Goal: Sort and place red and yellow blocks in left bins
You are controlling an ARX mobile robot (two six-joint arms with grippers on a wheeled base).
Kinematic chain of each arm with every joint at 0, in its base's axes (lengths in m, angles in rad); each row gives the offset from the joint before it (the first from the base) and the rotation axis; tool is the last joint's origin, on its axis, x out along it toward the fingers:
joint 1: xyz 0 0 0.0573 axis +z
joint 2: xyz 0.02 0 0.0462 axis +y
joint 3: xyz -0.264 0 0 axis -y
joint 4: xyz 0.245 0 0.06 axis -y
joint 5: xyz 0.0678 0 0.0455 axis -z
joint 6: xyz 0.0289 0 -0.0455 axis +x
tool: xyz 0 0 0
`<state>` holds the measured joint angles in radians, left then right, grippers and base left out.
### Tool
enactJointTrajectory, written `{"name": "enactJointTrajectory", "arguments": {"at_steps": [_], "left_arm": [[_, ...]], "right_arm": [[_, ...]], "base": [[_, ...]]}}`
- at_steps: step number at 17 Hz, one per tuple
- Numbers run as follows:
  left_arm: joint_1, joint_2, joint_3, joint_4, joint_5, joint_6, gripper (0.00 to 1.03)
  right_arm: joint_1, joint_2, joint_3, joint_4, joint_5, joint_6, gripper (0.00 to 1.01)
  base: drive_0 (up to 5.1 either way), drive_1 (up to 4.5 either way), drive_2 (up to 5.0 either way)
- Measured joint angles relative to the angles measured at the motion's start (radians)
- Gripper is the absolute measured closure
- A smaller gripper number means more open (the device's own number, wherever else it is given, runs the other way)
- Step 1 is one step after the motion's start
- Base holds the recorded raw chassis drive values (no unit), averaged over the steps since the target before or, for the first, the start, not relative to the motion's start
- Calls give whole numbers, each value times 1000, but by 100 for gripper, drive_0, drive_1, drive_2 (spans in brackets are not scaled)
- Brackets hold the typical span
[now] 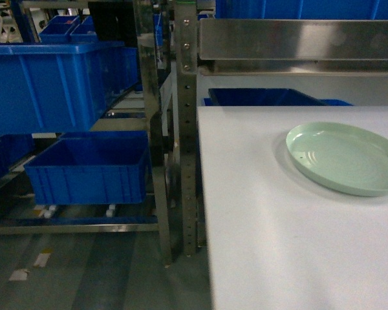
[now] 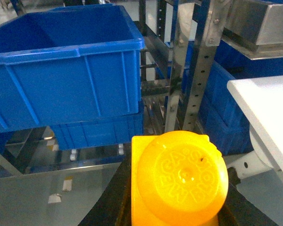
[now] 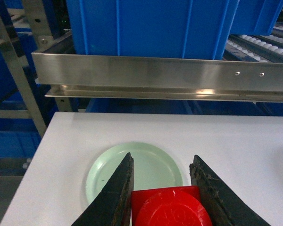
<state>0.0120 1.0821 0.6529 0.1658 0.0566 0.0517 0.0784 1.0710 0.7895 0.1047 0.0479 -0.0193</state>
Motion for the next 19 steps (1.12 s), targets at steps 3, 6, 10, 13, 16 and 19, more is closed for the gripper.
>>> {"name": "enactJointTrajectory", "arguments": {"at_steps": [3,6,10,13,16,19], "left_arm": [[-1,0,0,-1,0,0,76],[0,0,0,-1,0,0,76],[0,0,0,-2,0,0,76],[0,0,0,-2,0,0,76],[0,0,0,-2,0,0,76],[0,0,0,-1,-1,0,76]], "right_arm": [[0,1,0,-4,0,0,72],[0,1,0,-3,0,0,72],[0,0,0,-3,0,0,72],[0,0,0,-2,0,0,72],[0,0,0,-3,-1,0,72],[0,0,0,0,-2,0,72]], "base": [[-479,120,352],[-484,117,348],[-484,118,350],[-481,214,289],[-485,251,251],[-486,251,251]]}}
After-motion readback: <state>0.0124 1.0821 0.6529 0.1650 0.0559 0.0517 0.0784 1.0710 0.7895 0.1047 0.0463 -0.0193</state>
